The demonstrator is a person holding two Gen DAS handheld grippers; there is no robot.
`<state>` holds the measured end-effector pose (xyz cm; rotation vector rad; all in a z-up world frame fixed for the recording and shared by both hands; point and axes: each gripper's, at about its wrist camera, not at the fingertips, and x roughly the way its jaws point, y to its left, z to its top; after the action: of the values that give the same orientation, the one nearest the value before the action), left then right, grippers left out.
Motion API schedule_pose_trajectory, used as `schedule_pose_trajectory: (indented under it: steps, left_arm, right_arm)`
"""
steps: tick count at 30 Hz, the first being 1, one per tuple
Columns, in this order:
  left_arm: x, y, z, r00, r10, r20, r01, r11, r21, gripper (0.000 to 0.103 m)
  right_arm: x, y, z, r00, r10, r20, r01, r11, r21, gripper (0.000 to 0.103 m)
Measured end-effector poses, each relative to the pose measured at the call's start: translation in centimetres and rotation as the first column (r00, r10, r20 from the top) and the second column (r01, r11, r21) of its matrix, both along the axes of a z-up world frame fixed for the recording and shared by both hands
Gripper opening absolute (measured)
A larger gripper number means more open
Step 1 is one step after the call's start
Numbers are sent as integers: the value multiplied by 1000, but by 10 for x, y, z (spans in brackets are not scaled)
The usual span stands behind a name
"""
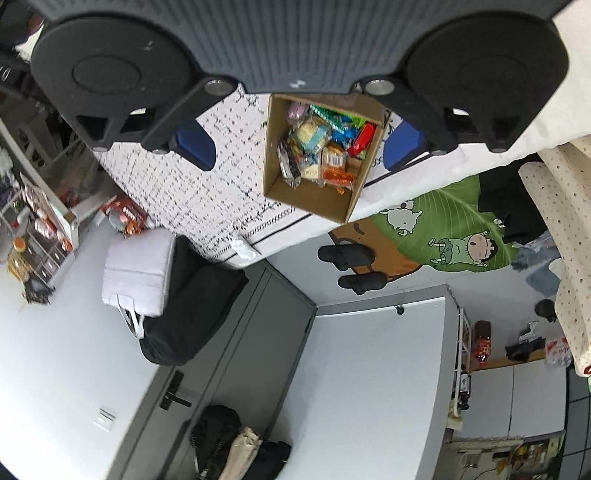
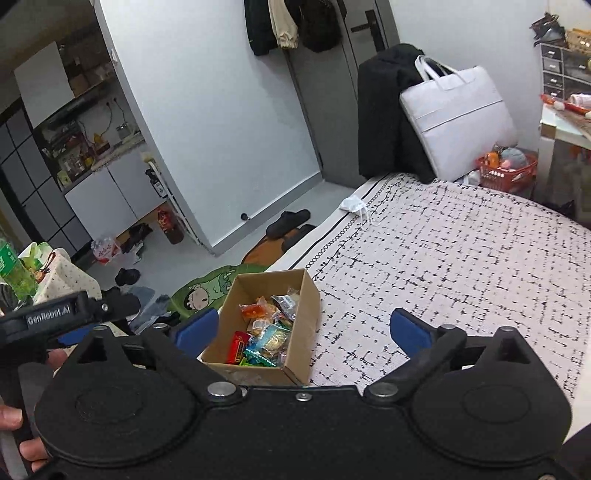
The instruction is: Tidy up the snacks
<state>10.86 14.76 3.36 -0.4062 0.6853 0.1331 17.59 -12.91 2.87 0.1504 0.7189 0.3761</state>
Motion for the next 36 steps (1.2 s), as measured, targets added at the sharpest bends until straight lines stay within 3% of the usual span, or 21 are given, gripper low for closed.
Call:
schedule_pose_trajectory:
  steps: [3, 16, 36]
  left_arm:
    - [-14, -8, -1, 1000, -19, 5, 19, 1000, 22, 103]
    - [-61, -39, -3, 993, -121, 9, 119, 987, 105, 103]
    - [-113, -63, 21, 978, -193, 79, 177, 968, 177, 103]
  right_arm:
    - [-12, -2, 3, 1000, 2, 19, -2, 1000, -16, 103]
    - [-63, -15, 14, 996, -10, 83, 15, 998, -55, 103]
    - [-115, -37, 23, 990, -50, 130, 59, 996, -60, 103]
